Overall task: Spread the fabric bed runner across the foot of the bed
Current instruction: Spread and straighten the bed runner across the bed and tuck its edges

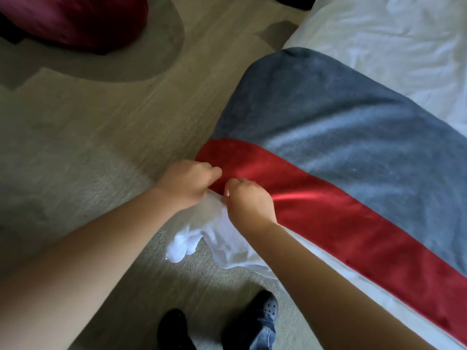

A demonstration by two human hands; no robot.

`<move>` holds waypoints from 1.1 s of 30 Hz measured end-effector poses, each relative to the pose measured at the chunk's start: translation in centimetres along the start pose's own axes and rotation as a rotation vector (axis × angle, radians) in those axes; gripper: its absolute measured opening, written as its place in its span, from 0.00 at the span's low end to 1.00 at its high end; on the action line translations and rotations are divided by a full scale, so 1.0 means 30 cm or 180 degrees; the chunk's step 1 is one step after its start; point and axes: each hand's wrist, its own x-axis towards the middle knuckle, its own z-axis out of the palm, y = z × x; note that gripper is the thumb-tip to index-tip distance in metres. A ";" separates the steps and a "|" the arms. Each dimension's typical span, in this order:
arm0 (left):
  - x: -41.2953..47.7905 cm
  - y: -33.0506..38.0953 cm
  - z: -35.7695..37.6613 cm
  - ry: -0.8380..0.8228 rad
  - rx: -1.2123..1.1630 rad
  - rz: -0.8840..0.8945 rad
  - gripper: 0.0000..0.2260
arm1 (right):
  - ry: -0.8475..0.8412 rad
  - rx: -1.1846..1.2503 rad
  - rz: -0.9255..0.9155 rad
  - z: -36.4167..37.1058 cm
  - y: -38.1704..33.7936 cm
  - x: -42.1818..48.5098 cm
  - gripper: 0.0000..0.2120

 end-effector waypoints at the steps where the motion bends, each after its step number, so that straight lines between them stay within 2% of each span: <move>1: -0.005 0.000 0.015 -0.0015 0.0008 -0.0080 0.07 | 0.0022 0.0052 -0.0013 0.002 0.002 -0.001 0.07; 3: -0.009 -0.019 0.027 0.0111 0.0029 -0.0189 0.07 | 0.0160 0.0074 -0.0069 -0.007 0.007 0.004 0.06; 8: -0.018 -0.053 0.027 0.0015 -0.0030 -0.0375 0.06 | 0.0267 -0.0067 -0.0303 -0.009 0.020 -0.023 0.07; 10: -0.026 -0.059 0.013 0.0385 0.0017 -0.0413 0.05 | 0.0366 -0.0131 -0.0307 -0.023 0.018 -0.009 0.08; 13: -0.020 -0.064 0.002 0.0908 0.0107 -0.0431 0.04 | 0.0800 0.0144 -0.0074 -0.053 0.022 0.020 0.06; 14: -0.011 -0.059 0.002 0.0792 0.0195 -0.0501 0.04 | 0.0803 0.0138 -0.0082 -0.051 0.022 0.018 0.06; 17: 0.013 -0.029 0.024 -0.0193 0.0494 -0.0700 0.07 | 0.0330 -0.0271 -0.0497 0.013 0.006 -0.027 0.07; 19: 0.014 -0.003 0.037 -0.0311 0.0535 -0.0664 0.07 | 0.0376 -0.0176 -0.0452 0.031 0.011 -0.041 0.07; 21: -0.001 0.024 0.038 0.0020 0.0477 -0.0428 0.07 | 0.0552 -0.0045 -0.0279 0.025 0.022 -0.046 0.07; 25: -0.033 0.077 0.018 0.0663 0.0307 0.0426 0.07 | 0.0763 -0.0189 -0.0202 0.006 0.071 -0.113 0.09; 30: -0.023 0.154 -0.004 0.0872 0.0654 0.1108 0.05 | 0.1260 -0.0354 0.0193 -0.017 0.191 -0.225 0.07; 33: -0.031 0.167 -0.019 0.0754 0.0836 0.1210 0.10 | 0.1515 -0.0269 0.0282 0.006 0.217 -0.283 0.09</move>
